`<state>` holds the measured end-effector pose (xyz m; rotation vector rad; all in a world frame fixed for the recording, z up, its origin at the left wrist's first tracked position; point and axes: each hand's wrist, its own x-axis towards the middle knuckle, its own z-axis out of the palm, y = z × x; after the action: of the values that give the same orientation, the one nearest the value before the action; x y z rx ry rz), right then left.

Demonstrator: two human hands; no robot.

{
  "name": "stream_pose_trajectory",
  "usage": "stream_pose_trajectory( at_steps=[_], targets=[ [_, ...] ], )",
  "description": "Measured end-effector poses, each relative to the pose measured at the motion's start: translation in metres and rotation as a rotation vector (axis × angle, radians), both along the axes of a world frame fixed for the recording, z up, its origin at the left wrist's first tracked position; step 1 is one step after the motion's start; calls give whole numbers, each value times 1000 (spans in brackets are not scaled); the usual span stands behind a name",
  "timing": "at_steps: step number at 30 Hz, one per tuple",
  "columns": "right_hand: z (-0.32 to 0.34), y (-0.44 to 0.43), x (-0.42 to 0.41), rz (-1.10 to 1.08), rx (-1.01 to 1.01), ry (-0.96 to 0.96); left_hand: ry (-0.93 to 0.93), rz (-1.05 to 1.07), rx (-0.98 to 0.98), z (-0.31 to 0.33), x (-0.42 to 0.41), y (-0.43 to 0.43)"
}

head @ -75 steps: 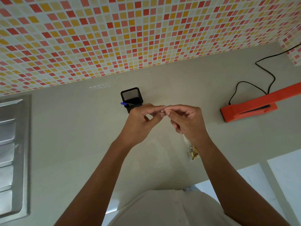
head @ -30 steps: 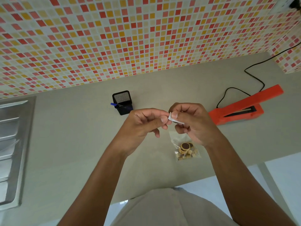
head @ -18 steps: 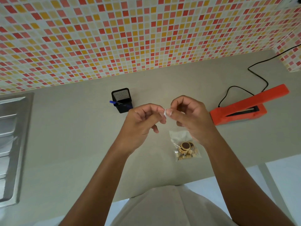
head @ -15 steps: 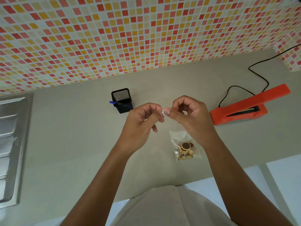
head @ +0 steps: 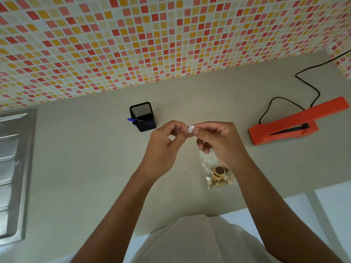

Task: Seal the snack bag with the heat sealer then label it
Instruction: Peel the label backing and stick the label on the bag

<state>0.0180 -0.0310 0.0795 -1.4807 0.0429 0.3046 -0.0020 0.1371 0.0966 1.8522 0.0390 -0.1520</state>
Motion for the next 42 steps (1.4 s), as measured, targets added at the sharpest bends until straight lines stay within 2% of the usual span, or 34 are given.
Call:
stream_pose_trajectory(
  at_steps=[6,15,18,22,25,28,31,35,39,42],
  targets=[
    [-24,14,6,-68,40,210,143,45,-65,-20,7,12],
    [-83,26,13,-113,-22,453,314,218,-166,-54,6,39],
    [-105,32,13,-77,-119,507,329,251,-161,-63,6,46],
    [-133,48,8,37,-343,542,352,267,-92,-80,5,52],
    [-153,55,2,102,-491,498,383,263,-38,-93,4,53],
    [-166,60,0,173,-703,319,398,248,10,-103,3,54],
    [-171,63,-2,125,-770,254,405,242,39,-112,2,54],
    [-172,62,-2,87,-731,283,369,222,93,-121,2,53],
    [-149,56,-3,-8,-501,419,284,200,185,-124,0,48],
    [-122,51,-3,-37,-285,445,156,169,271,-123,-4,42]
  ],
)
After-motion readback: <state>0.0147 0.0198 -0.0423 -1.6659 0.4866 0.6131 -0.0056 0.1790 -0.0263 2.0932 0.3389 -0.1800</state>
